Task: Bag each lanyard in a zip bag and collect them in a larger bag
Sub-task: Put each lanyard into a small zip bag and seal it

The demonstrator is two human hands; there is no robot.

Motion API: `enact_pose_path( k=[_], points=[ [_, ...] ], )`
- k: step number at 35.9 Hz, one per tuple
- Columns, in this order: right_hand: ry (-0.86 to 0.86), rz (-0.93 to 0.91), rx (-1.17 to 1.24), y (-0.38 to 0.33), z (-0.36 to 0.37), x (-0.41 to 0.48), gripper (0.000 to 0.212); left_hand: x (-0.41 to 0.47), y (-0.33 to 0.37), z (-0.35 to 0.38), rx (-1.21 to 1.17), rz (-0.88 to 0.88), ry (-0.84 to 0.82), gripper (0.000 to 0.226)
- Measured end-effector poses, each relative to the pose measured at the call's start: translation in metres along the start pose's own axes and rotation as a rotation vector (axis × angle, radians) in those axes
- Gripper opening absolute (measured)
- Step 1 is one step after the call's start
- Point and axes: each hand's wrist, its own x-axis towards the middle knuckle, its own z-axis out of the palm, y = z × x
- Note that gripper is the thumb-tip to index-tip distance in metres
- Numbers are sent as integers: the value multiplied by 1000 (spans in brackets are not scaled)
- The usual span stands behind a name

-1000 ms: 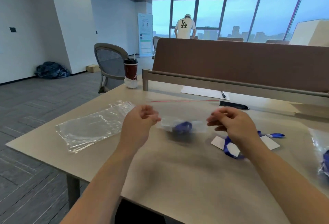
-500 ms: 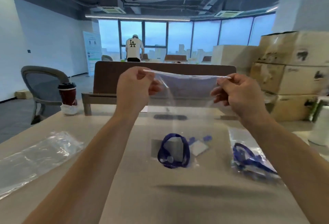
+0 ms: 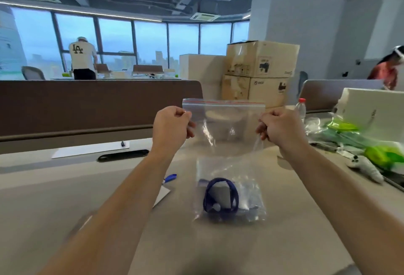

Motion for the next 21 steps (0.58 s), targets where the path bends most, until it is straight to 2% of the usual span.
enact_pose_path(
  k=[6, 11, 13, 17, 21],
  points=[
    [-27, 210, 69, 51, 13, 53, 24, 36, -45, 62, 66, -141, -144, 5],
    [-96, 292, 48, 97, 32, 78, 11, 45, -84, 92, 182, -181, -253, 29],
    [-109, 311, 22, 114, 41, 81, 13, 49, -104, 100, 263, -174, -270, 21],
    [-154, 370, -43, 145, 54, 84, 20, 54, -134, 113, 358, -218, -316, 50],
    [-155, 378, -116, 162, 58, 84, 19, 54, -150, 119, 416, -228, -360, 54]
  ],
)
